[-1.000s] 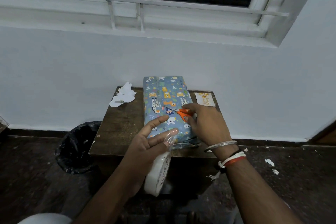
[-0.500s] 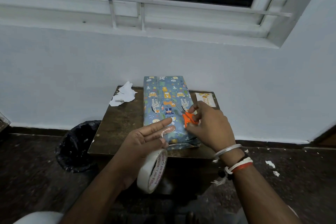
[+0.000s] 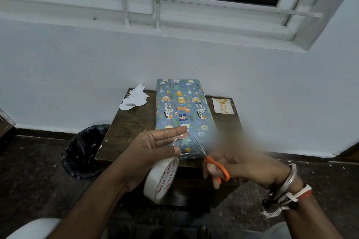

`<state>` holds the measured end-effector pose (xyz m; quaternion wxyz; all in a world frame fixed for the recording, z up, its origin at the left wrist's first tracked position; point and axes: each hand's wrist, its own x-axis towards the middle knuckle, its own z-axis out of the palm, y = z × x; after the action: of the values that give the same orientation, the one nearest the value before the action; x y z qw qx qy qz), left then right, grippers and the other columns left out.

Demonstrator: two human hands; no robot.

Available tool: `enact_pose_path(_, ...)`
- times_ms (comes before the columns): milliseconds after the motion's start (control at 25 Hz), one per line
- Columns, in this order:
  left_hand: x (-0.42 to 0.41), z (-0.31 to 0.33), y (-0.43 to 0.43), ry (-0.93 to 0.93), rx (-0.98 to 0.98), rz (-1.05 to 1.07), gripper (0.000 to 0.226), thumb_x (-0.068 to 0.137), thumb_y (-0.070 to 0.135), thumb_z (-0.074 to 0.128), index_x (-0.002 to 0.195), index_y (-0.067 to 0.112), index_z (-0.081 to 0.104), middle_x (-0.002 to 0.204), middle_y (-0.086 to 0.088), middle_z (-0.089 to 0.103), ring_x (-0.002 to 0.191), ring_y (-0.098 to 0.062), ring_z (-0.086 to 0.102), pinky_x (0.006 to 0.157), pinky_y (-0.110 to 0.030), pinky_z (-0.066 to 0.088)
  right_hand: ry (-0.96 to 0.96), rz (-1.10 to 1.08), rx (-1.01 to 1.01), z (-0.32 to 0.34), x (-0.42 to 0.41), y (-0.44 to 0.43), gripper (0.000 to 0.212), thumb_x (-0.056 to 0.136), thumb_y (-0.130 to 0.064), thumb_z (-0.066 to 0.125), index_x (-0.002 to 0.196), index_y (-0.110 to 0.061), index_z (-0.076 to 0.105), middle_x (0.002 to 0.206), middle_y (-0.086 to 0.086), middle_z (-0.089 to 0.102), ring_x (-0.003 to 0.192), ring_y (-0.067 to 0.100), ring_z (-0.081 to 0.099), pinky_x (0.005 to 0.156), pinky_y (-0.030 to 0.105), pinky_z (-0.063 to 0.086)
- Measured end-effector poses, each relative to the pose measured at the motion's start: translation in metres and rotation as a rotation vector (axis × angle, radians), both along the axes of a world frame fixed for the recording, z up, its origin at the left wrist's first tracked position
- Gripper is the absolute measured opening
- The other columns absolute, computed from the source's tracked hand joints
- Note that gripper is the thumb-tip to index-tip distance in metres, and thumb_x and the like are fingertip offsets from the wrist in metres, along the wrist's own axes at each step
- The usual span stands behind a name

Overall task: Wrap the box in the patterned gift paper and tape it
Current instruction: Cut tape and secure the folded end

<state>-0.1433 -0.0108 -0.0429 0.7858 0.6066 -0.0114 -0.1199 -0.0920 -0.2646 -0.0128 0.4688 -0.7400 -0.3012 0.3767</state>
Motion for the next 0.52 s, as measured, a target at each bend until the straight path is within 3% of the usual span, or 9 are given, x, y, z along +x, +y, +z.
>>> enact_pose_path(80,-0.0003,0.0001,-0.0005,0.006,0.008,-0.017,0.048,0.089,-0.014,0.060,0.130,0.009,0.067,0.126,-0.006,0.072,0.113,-0.018,0.070,0.086,-0.021,0.057,0.051,0.061,0.008,0.0012,-0.0013,0.0031,0.014,0.097,-0.026,0.066,0.094,-0.015,0.075,0.075,0.005,0.073,0.064,0.018,0.060,0.066,0.022,0.044)
enact_pose_path(160,-0.0003,0.0003,-0.0016,0.010,0.022,-0.037,0.049,0.089,-0.015,0.060,0.131,0.010,0.066,0.126,-0.006,0.072,0.108,-0.015,0.072,0.082,-0.019,0.056,0.072,0.086,0.012,0.0009,-0.0013,0.0060,0.012,0.098,-0.021,0.066,0.094,-0.016,0.076,0.073,0.006,0.072,0.067,0.010,0.063,0.073,0.016,0.047)
enact_pose_path(360,-0.0007,-0.0009,-0.0025,0.025,0.049,-0.092,0.048,0.089,-0.015,0.060,0.130,0.011,0.067,0.125,-0.008,0.073,0.097,-0.009,0.072,0.079,-0.018,0.054,0.068,0.087,-0.006,0.0025,0.0003,0.0075,0.011,0.099,-0.014,0.066,0.095,-0.014,0.076,0.070,0.004,0.071,0.063,0.003,0.062,0.069,0.010,0.045)
enact_pose_path(520,0.0004,-0.0029,-0.0012,0.045,0.045,-0.150,0.048,0.090,-0.014,0.061,0.128,0.013,0.070,0.125,-0.011,0.072,0.108,-0.017,0.071,0.083,-0.020,0.055,0.048,0.103,-0.012,0.0011,0.0010,0.0063,0.010,0.098,-0.013,0.068,0.098,-0.014,0.077,0.071,0.004,0.072,0.064,0.007,0.065,0.073,0.017,0.048)
